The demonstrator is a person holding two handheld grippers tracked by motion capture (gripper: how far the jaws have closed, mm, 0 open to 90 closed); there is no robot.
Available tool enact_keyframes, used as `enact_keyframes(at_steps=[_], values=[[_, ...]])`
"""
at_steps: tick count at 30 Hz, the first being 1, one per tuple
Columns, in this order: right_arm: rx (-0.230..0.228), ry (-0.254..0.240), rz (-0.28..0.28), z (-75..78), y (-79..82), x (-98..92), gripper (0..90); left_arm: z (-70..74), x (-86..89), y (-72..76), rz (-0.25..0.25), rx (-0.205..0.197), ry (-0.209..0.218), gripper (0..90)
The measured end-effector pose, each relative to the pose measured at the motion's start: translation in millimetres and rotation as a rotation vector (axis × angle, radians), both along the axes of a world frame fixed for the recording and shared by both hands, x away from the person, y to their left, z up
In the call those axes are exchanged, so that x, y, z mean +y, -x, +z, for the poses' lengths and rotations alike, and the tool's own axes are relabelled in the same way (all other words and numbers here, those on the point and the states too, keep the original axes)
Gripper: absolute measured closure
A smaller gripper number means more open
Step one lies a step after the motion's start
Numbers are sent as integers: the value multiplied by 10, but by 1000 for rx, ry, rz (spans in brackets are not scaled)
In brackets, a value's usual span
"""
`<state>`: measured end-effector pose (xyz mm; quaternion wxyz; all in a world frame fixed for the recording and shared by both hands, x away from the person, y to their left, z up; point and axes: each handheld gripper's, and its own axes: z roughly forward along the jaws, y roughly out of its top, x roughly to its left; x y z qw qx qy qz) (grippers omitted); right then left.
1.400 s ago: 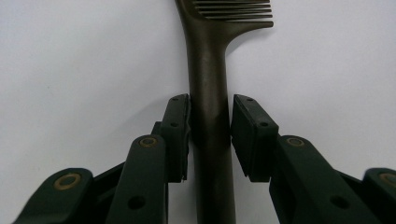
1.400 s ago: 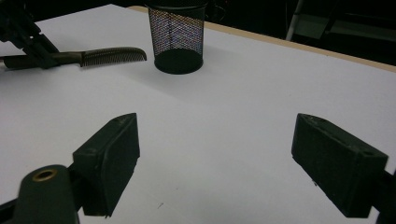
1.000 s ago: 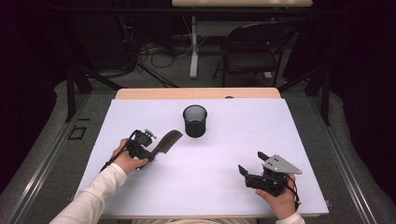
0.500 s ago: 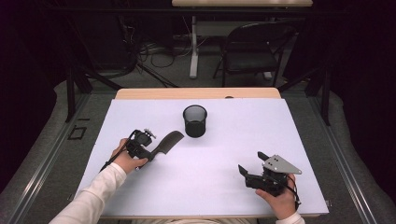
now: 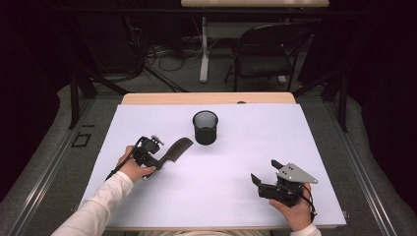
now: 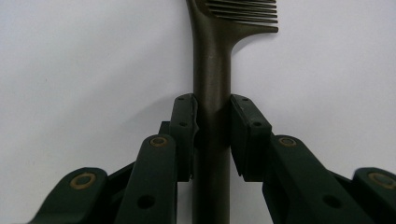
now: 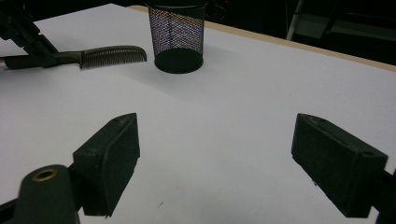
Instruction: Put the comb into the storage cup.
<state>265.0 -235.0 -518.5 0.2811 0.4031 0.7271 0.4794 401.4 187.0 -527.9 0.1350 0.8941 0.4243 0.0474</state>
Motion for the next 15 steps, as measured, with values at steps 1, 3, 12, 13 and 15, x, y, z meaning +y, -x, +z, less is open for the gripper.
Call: enact_keyframes(at_steps=[1, 3, 12, 13, 15], values=[[0, 0, 0, -1, -1, -1, 152, 0, -2, 1, 2, 0, 0, 723], [-2, -2, 0, -1, -1, -1, 152, 1, -4, 1, 7, 1, 1, 723], [-2, -1, -1, -2, -2, -2, 152, 20, 17, -2, 21, 6, 14, 724], [-1, -1, -2, -2, -2, -2, 152, 28, 20, 2, 24, 1, 20, 724], [-1, -1, -2, -2, -2, -1, 152, 50, 31, 7, 28, -9, 26, 724]])
